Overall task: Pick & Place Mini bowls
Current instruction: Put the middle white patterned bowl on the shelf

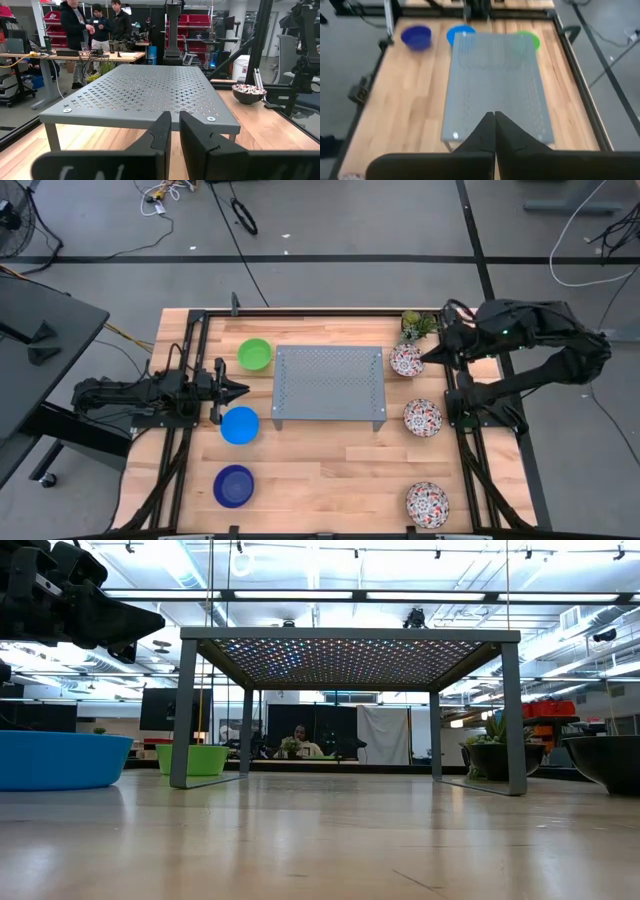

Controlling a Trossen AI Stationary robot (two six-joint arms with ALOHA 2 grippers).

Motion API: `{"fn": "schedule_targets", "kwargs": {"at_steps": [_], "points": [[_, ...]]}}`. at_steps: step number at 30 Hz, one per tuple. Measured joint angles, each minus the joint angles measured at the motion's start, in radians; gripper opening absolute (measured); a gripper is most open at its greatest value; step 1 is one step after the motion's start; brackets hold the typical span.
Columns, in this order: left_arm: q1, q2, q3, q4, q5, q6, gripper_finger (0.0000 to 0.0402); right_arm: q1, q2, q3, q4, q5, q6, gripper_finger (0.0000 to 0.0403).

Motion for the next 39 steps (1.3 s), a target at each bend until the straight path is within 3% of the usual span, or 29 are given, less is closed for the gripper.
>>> {"fn": "schedule_targets", "kwargs": {"at_steps": [9,17,26,39], "points": [[0.000,0.000,0.000,0.000,0.000,0.000,0.0044,0.000,-0.001,-0.030,-0.136,-0.004,-0.022,0.0000],[0.000,0.000,0.000,0.000,0.000,0.000,0.0044,0.016,-0.033,-0.195,-0.181,-0.061,-0.034,0.0000],[0.000,0.000,0.000,0.000,0.000,0.000,0.0044,0.104,-0.060,-0.382,-0.188,-0.072,-0.017,0.0000],[0.000,0.000,0.000,0.000,0.000,0.000,0.0044,0.283,-0.060,-0.489,-0.205,-0.071,-0.017,0.0000]]}}
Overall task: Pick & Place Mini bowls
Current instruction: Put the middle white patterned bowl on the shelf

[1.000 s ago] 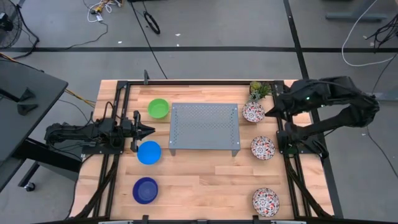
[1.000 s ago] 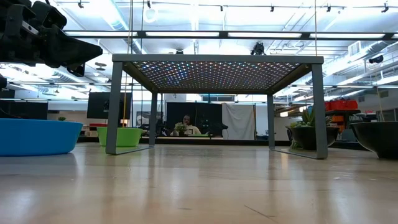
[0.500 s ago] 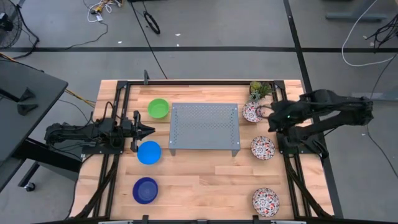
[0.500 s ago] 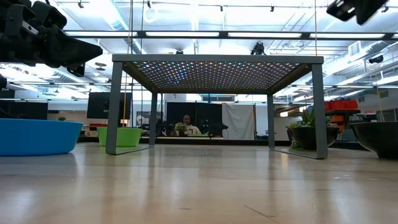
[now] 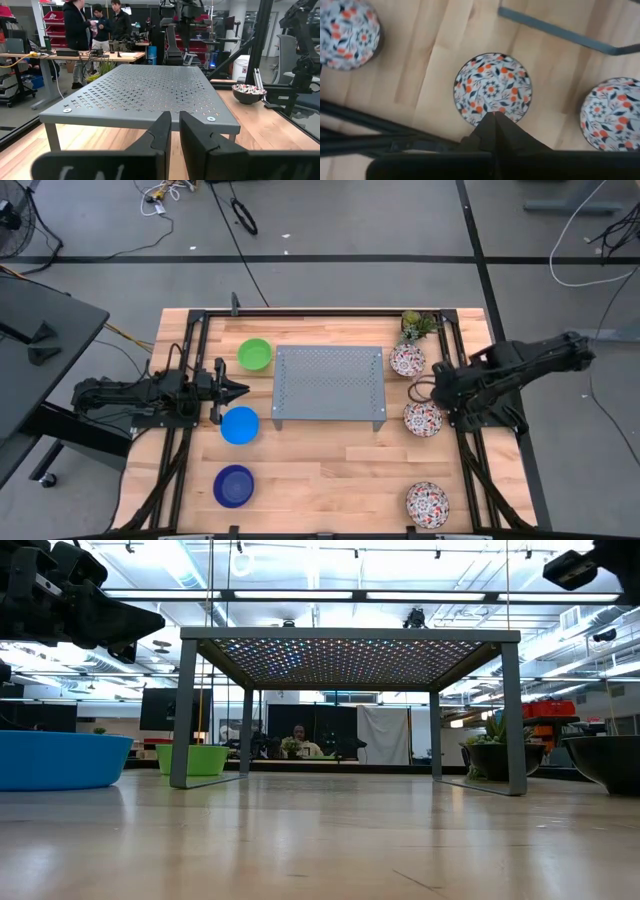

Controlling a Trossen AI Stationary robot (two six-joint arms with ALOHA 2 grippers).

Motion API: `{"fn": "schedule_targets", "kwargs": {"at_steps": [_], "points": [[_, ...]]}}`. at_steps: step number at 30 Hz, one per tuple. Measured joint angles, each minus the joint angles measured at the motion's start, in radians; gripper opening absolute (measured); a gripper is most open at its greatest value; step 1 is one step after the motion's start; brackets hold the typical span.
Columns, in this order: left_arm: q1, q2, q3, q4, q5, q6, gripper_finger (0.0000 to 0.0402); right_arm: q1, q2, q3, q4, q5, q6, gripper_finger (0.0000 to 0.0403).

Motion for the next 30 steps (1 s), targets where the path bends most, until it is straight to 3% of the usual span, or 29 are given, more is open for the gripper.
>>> {"fn": "schedule_targets", "kwargs": {"at_steps": [16,30], "points": [[0.000,0.000,0.000,0.000,0.000,0.000,0.0044,0.260,0.063,-0.035,0.025,0.075,-0.021,0.0000],[0.000,0.000,0.000,0.000,0.000,0.000,0.0044,0.426,0.106,-0.037,0.112,0.079,0.149,0.0000]]}}
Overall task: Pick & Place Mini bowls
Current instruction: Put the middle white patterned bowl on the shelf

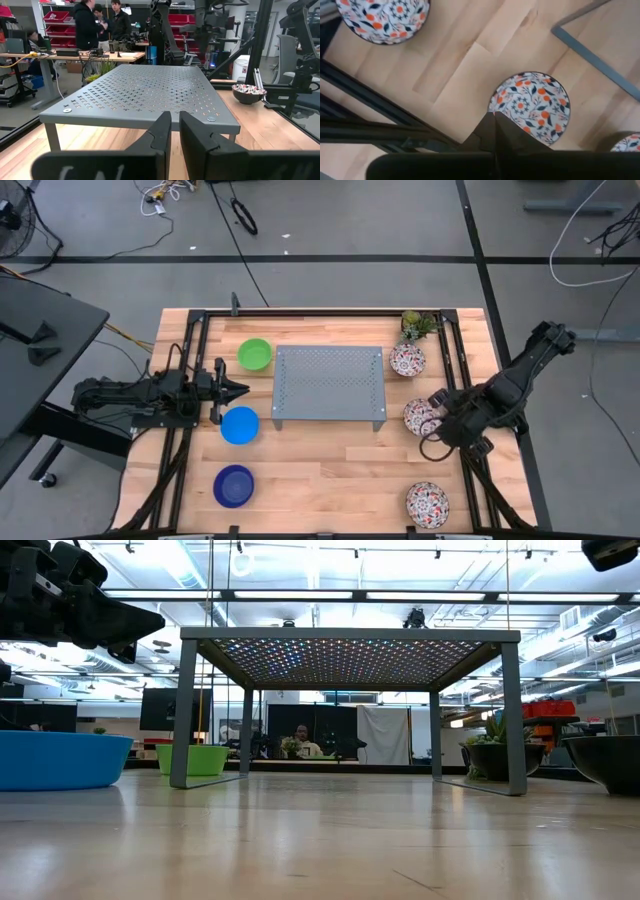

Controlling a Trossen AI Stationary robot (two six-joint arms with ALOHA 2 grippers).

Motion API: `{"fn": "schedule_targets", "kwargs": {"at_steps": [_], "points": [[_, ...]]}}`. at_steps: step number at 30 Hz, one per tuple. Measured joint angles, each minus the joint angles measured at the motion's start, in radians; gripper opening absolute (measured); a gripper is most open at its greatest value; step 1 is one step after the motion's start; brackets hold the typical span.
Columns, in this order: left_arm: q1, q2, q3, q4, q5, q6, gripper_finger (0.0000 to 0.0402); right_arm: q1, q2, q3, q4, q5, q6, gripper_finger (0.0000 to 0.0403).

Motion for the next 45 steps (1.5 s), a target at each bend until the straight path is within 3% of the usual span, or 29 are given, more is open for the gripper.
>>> {"fn": "schedule_targets", "kwargs": {"at_steps": [27,45], "points": [[0.000,0.000,0.000,0.000,0.000,0.000,0.0044,0.020,0.001,-0.370,0.342,0.012,0.167,0.0000],[0.000,0.000,0.000,0.000,0.000,0.000,0.0044,0.020,0.001,-0.391,0.393,0.012,0.219,0.0022]]}}
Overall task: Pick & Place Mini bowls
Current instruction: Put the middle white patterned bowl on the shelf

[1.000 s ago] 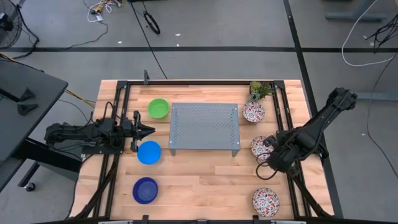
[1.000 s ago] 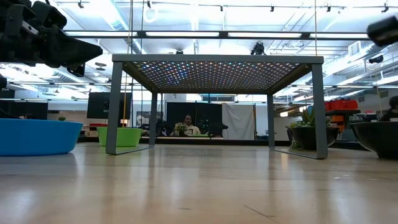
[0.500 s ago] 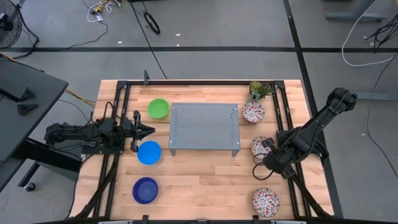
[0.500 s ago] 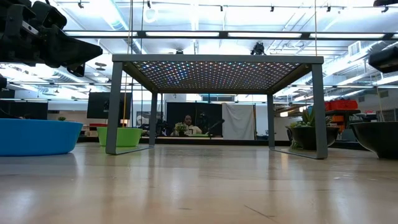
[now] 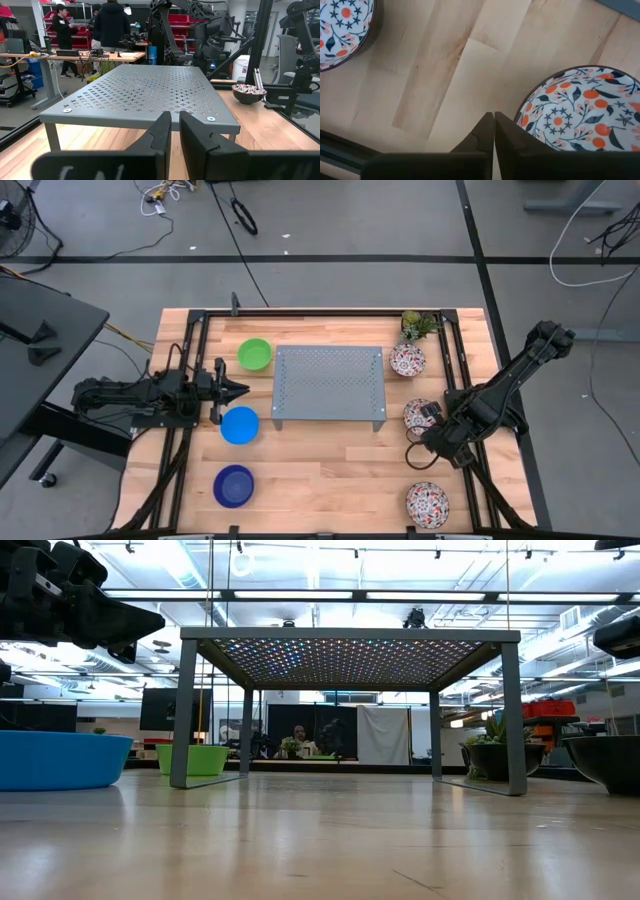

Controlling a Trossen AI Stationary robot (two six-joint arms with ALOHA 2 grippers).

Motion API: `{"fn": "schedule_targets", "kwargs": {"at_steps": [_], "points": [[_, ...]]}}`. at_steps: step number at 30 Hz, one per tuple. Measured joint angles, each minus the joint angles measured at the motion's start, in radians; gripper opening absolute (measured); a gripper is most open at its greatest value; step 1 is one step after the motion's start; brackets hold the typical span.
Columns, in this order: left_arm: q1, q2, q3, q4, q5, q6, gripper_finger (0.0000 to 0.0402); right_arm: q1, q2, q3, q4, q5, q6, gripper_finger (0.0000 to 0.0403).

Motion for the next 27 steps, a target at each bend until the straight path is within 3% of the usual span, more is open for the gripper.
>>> {"fn": "schedule_targets", "kwargs": {"at_steps": [9,18,27], "points": [[0.000,0.000,0.000,0.000,0.000,0.000,0.0044,-0.001,0.000,0.000,0.000,0.007,0.069,0.0117],[0.000,0.000,0.000,0.000,0.000,0.000,0.0044,-0.051,0.000,0.000,0.000,0.045,0.296,0.0225],[0.000,0.000,0.000,0.000,0.000,0.000,0.0044,-0.084,0.021,0.000,0.027,0.056,0.336,0.0256]]}}
